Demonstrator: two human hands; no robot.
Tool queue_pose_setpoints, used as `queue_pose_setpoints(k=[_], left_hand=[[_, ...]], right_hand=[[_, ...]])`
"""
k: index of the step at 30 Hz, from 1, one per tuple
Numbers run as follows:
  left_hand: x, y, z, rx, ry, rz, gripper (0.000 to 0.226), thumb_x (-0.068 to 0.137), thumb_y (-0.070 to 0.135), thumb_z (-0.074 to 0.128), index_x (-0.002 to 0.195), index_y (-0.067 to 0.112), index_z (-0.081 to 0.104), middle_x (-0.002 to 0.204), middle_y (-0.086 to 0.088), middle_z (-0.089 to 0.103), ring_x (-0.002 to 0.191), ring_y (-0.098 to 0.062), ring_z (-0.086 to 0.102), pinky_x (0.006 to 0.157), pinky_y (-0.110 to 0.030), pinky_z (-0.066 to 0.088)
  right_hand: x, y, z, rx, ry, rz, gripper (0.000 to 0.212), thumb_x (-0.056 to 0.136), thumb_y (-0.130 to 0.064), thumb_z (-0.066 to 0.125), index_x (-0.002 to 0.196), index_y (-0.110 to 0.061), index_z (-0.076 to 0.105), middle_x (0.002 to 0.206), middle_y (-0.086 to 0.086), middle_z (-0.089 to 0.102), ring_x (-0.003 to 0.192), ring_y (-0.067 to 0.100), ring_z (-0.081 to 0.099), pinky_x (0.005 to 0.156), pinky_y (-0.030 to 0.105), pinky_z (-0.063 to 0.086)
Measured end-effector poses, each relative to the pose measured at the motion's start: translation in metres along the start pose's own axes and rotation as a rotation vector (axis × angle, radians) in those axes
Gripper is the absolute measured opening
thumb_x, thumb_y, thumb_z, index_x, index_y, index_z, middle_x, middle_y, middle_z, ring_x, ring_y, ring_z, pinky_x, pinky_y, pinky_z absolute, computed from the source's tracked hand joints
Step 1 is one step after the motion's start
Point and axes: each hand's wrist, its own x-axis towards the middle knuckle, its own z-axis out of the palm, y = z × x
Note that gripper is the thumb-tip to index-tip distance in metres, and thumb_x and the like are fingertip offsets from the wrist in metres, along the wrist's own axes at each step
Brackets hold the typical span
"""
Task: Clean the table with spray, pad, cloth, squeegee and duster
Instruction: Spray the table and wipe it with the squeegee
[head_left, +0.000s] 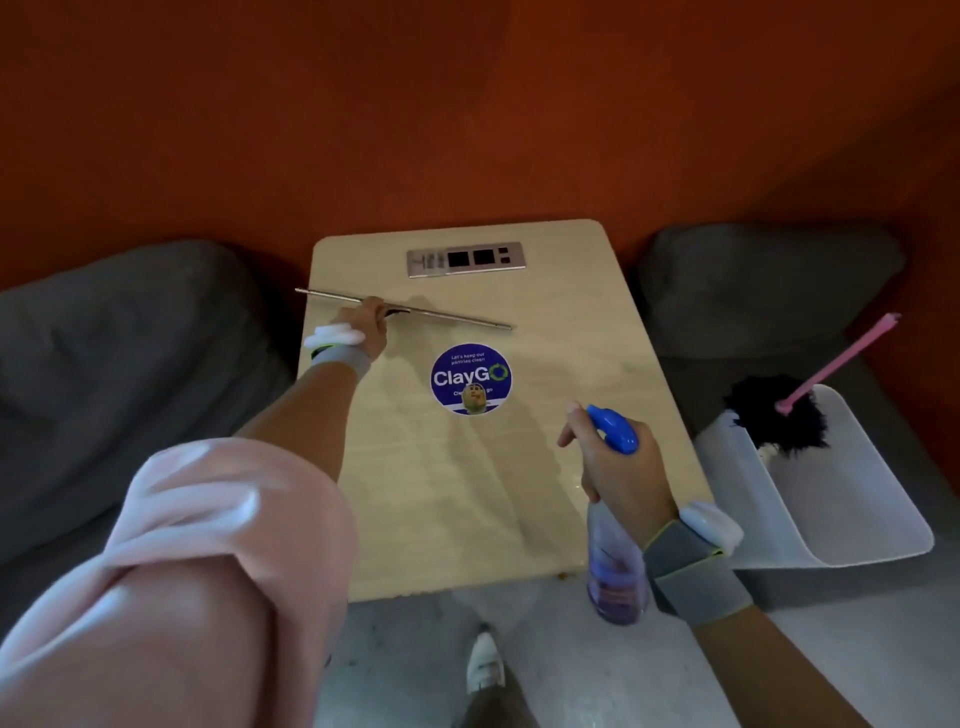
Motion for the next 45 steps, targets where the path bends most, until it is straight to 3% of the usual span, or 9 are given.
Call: queue_pose_setpoints(k=[3, 15, 20, 26, 32, 36, 39, 41, 45], left_hand=[[-0.001, -0.001, 0.006, -0.021, -0.016, -0.016, 0.036, 0.093, 0.039, 0.034, 0.124, 0.031, 0.049, 0.121, -0.008, 0.061, 0.107, -0.035, 0.059, 0.081, -0.04, 0.046], [-0.14, -0.017, 0.016, 0.025, -0.119, -0.189, 0.03, 0.094, 0.022, 0.042, 0.122, 0.029, 0.048, 0.125, -0.002, 0.056, 0.113, -0.031, 0.056, 0.077, -0.039, 0.029], [-0.236, -0.014, 0.029, 0.024, -0.16, -0.262, 0.036, 0.095, 0.02, 0.042, 0.13, 0.03, 0.042, 0.13, -0.005, 0.053, 0.117, -0.033, 0.054, 0.086, -0.047, 0.038], [-0.328, -0.009, 0.04, 0.056, -0.223, -0.364, 0.038, 0.096, 0.028, 0.042, 0.134, 0.032, 0.038, 0.135, -0.002, 0.049, 0.119, -0.031, 0.051, 0.093, -0.043, 0.038], [-0.379, -0.026, 0.072, -0.013, -0.127, -0.358, 0.02, 0.093, 0.032, 0.043, 0.11, 0.032, 0.054, 0.118, -0.002, 0.058, 0.11, -0.033, 0.057, 0.09, -0.04, 0.044], [-0.417, -0.06, 0.119, -0.365, -0.093, -0.551, 0.032, 0.086, 0.051, 0.034, 0.111, 0.046, 0.052, 0.097, -0.006, 0.066, 0.084, -0.031, 0.064, 0.077, -0.038, 0.054], [-0.44, -0.063, 0.141, -0.983, 0.142, -0.693, 0.027, 0.092, 0.045, 0.04, 0.114, 0.041, 0.054, 0.074, -0.019, 0.062, 0.056, -0.031, 0.062, 0.05, -0.038, 0.056], [-0.441, -0.063, 0.144, -1.354, 0.292, -0.775, 0.025, 0.098, 0.028, 0.044, 0.12, 0.024, 0.056, 0.058, -0.009, 0.046, 0.034, -0.016, 0.043, 0.036, -0.017, 0.038], [-0.436, -0.064, 0.155, -1.691, 0.388, -0.863, 0.033, 0.099, 0.017, 0.046, 0.132, 0.016, 0.049, 0.048, 0.001, 0.037, 0.028, -0.007, 0.03, 0.035, -0.01, 0.024]], right_hand=[[0.0, 0.002, -0.001, -0.033, -0.007, -0.005, 0.042, 0.093, -0.041, 0.059, 0.067, -0.008, 0.063, 0.036, -0.006, 0.038, 0.037, 0.014, 0.039, 0.046, 0.028, 0.039], [-0.044, 0.017, 0.006, -0.072, -0.088, -0.09, 0.044, 0.091, -0.046, 0.058, 0.061, -0.015, 0.063, 0.031, -0.003, 0.038, 0.035, 0.018, 0.039, 0.051, 0.03, 0.041], [-0.089, 0.029, -0.033, -0.032, -0.142, -0.138, 0.044, 0.09, -0.047, 0.058, 0.06, -0.015, 0.062, 0.034, -0.005, 0.038, 0.04, 0.02, 0.039, 0.054, 0.031, 0.04], [-0.141, 0.062, -0.091, -0.043, -0.162, -0.168, 0.044, 0.092, -0.046, 0.057, 0.059, -0.017, 0.061, 0.032, -0.005, 0.04, 0.037, 0.017, 0.04, 0.053, 0.029, 0.039], [-0.173, 0.085, -0.131, -0.064, -0.176, -0.174, 0.045, 0.093, -0.045, 0.057, 0.061, -0.013, 0.061, 0.031, -0.003, 0.039, 0.034, 0.019, 0.04, 0.051, 0.027, 0.038], [-0.181, 0.096, -0.152, -0.045, -0.185, -0.191, 0.047, 0.091, -0.048, 0.058, 0.059, -0.013, 0.06, 0.033, -0.002, 0.039, 0.032, 0.019, 0.039, 0.051, 0.031, 0.037], [-0.182, 0.099, -0.158, -0.051, -0.182, -0.217, 0.046, 0.091, -0.049, 0.058, 0.061, -0.014, 0.06, 0.033, -0.002, 0.039, 0.032, 0.019, 0.039, 0.052, 0.032, 0.038], [-0.183, 0.1, -0.156, -0.052, -0.186, -0.234, 0.045, 0.09, -0.05, 0.057, 0.063, -0.015, 0.061, 0.035, -0.001, 0.04, 0.034, 0.019, 0.04, 0.053, 0.033, 0.039], [-0.181, 0.102, -0.151, -0.063, -0.212, -0.232, 0.046, 0.09, -0.052, 0.057, 0.066, -0.013, 0.062, 0.04, 0.006, 0.042, 0.037, 0.02, 0.041, 0.053, 0.033, 0.039]])
